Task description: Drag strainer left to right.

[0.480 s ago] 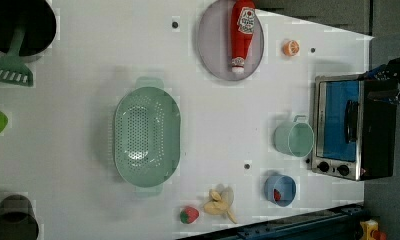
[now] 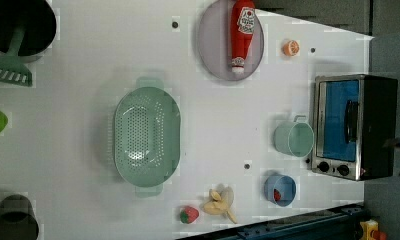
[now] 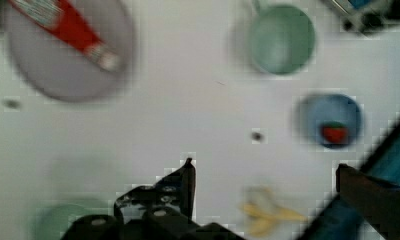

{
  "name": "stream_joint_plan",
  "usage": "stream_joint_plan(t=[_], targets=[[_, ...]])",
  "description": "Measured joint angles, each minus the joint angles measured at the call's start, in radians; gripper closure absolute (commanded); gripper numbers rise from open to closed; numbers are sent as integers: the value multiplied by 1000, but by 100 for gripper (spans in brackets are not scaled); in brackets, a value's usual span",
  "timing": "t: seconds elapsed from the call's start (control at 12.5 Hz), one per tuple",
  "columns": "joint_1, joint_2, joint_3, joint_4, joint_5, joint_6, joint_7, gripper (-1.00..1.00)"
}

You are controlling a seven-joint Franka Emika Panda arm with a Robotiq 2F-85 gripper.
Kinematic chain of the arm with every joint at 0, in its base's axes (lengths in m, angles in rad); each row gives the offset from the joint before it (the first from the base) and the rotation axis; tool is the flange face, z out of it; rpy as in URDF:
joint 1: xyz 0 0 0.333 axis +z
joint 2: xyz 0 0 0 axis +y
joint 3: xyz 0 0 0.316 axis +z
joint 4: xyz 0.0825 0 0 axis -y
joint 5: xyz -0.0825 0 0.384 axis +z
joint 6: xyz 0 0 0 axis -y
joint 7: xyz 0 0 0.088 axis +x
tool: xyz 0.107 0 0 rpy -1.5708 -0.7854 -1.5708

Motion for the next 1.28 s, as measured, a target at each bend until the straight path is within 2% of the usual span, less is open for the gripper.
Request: stream_joint_plan(t=[0.24, 0.48, 0.8, 0.96, 1.28], targets=[[-3, 43, 109, 85, -9, 105, 58, -100], [4, 157, 270, 70, -4, 210, 175, -100], [19, 343, 470, 31, 19, 263, 488, -100], [40, 431, 504, 23, 22, 328, 675, -100], [27, 575, 565, -2, -8, 502, 937, -100]])
